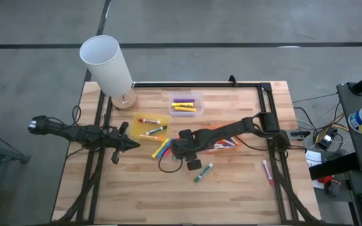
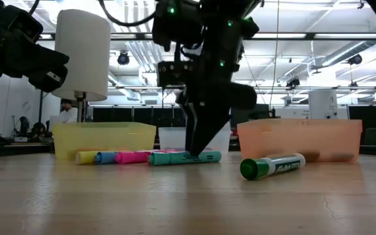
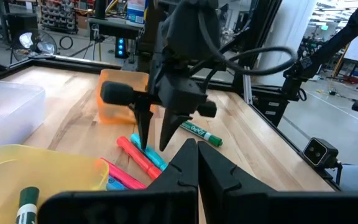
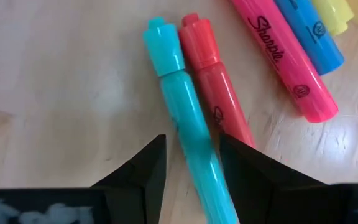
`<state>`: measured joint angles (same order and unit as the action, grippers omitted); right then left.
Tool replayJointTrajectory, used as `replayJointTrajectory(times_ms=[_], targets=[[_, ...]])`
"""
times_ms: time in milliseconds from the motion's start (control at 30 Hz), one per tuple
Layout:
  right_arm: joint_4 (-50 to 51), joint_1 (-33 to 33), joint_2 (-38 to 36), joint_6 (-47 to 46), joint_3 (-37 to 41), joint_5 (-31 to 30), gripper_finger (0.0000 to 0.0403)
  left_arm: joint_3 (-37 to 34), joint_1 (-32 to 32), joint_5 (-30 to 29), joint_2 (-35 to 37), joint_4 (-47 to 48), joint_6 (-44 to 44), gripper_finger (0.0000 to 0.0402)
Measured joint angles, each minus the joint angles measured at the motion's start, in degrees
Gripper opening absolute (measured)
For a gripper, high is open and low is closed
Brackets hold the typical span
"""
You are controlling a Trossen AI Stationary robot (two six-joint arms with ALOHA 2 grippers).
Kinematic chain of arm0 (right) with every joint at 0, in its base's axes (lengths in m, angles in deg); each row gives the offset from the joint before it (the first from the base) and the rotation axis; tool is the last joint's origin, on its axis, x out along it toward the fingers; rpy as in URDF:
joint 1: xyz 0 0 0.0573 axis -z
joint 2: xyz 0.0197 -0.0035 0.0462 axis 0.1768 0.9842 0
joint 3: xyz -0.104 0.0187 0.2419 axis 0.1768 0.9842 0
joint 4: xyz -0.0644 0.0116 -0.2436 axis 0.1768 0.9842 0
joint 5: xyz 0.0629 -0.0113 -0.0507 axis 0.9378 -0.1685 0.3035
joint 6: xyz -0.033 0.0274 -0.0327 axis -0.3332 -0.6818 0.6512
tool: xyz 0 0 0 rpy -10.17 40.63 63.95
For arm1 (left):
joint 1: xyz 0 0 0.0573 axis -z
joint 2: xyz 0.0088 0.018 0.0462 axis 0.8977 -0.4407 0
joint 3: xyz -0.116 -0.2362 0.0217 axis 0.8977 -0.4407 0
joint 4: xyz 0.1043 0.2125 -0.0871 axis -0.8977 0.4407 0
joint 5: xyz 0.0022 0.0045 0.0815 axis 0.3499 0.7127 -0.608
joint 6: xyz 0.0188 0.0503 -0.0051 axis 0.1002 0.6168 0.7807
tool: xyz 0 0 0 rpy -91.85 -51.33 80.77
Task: Pick & Place Markers
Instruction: Put the light blue highlighter into the transparent bin
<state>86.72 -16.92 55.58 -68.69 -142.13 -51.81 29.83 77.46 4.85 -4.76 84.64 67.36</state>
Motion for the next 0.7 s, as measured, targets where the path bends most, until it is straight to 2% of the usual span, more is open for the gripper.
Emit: replayJointTrajectory(times_ms=[433, 700], targets=[[-5.1, 0.8, -0.1, -1.2, 5.2, 3.2, 0.012, 0.0, 0.0, 0.0, 0.0, 0.0, 0.0, 0.0], [-5.5, 0.9, -0.1, -2.2, 5.6, 3.8, 0.0095, 0.0, 0.0, 0.0, 0.0, 0.0, 0.0, 0.0]])
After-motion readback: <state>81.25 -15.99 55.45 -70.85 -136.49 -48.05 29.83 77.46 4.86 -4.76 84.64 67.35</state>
